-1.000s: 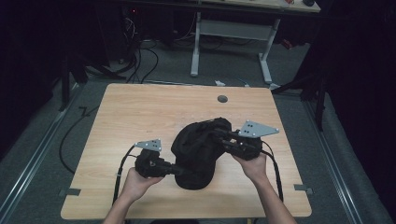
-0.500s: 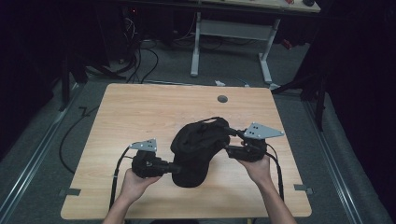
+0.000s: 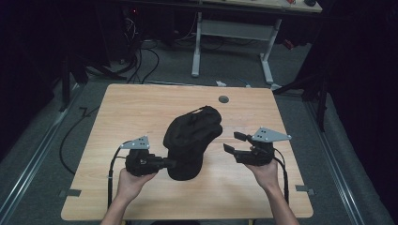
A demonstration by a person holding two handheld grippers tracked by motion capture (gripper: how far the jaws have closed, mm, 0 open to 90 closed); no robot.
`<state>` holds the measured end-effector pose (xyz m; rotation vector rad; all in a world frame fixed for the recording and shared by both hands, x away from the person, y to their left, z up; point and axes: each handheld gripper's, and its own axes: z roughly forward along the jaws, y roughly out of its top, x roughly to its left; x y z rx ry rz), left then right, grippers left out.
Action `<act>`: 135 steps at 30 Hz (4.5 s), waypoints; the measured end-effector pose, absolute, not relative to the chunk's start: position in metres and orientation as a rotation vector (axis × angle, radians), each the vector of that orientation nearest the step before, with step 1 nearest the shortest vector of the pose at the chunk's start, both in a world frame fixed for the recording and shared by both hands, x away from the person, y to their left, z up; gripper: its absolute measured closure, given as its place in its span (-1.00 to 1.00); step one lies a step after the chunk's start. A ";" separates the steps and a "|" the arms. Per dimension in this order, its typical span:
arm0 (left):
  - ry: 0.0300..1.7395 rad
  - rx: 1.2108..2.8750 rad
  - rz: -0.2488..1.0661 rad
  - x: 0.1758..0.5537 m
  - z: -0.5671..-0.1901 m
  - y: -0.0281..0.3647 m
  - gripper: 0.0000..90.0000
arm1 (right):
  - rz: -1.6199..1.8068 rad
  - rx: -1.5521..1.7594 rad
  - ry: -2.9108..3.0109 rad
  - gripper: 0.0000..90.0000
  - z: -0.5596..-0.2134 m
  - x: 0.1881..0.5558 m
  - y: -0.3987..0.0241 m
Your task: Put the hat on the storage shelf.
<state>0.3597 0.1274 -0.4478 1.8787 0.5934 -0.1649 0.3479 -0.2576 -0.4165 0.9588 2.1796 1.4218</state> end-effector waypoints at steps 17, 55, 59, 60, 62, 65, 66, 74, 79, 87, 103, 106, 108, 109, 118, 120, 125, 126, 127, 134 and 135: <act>0.672 1.781 -0.039 0.362 -0.442 0.139 0.92 | 1.149 1.269 2.170 -0.15 -0.486 0.344 -0.277; 0.840 1.615 0.284 0.402 -0.421 0.145 0.92 | 0.902 1.373 2.143 -0.24 -0.531 0.344 -0.278; 0.850 1.634 0.307 0.409 -0.419 0.140 0.92 | 0.901 1.374 2.142 -0.25 -0.531 0.344 -0.278; 0.847 1.641 0.324 0.411 -0.419 0.139 0.92 | 0.900 1.374 2.141 -0.25 -0.531 0.344 -0.278; 0.849 1.648 0.320 0.414 -0.419 0.136 0.92 | 0.899 1.371 2.141 -0.25 -0.531 0.344 -0.278; 0.855 1.653 0.326 0.418 -0.418 0.133 0.91 | 0.899 1.372 2.141 -0.25 -0.531 0.344 -0.278; 0.858 1.653 0.327 0.420 -0.419 0.132 0.92 | 0.899 1.372 2.141 -0.25 -0.531 0.344 -0.278; 0.896 1.675 0.346 0.433 -0.425 0.122 0.92 | 0.898 1.369 2.140 -0.25 -0.531 0.344 -0.278; 0.890 1.699 0.376 0.437 -0.425 0.114 0.92 | 0.899 1.373 2.139 -0.25 -0.531 0.344 -0.278; 0.884 1.735 0.411 0.439 -0.430 0.104 0.92 | 0.900 1.374 2.139 -0.25 -0.531 0.344 -0.278; 0.894 1.774 0.343 0.440 -0.446 0.102 0.91 | 0.900 1.372 2.137 -0.25 -0.531 0.344 -0.278; 0.900 1.783 0.331 0.438 -0.450 0.106 0.90 | 0.904 1.380 2.133 -0.25 -0.531 0.345 -0.278; 0.914 1.780 0.319 0.437 -0.452 0.109 0.89 | 0.903 1.381 2.132 -0.25 -0.531 0.345 -0.278; 0.921 1.780 0.313 0.436 -0.453 0.111 0.89 | 0.902 1.381 2.132 -0.25 -0.531 0.345 -0.278; 0.953 1.780 0.280 0.434 -0.456 0.114 0.83 | 0.902 1.379 2.135 -0.25 -0.531 0.345 -0.278; 0.956 1.792 0.285 0.433 -0.457 0.113 0.77 | 0.903 1.381 2.134 -0.25 -0.531 0.345 -0.279; 0.976 1.788 0.294 0.431 -0.457 0.115 0.48 | 0.903 1.379 2.134 -0.25 -0.531 0.345 -0.279; 0.977 1.787 0.296 0.430 -0.456 0.116 0.42 | 0.904 1.381 2.132 -0.25 -0.531 0.345 -0.278; 0.975 1.786 0.293 0.430 -0.455 0.117 0.37 | 0.904 1.382 2.132 -0.25 -0.531 0.345 -0.278; 0.976 1.778 0.306 0.424 -0.447 0.124 0.08 | 0.905 1.383 2.132 -0.25 -0.531 0.345 -0.279; 0.978 1.775 0.308 0.422 -0.446 0.126 0.06 | 0.904 1.382 2.132 -0.25 -0.531 0.345 -0.278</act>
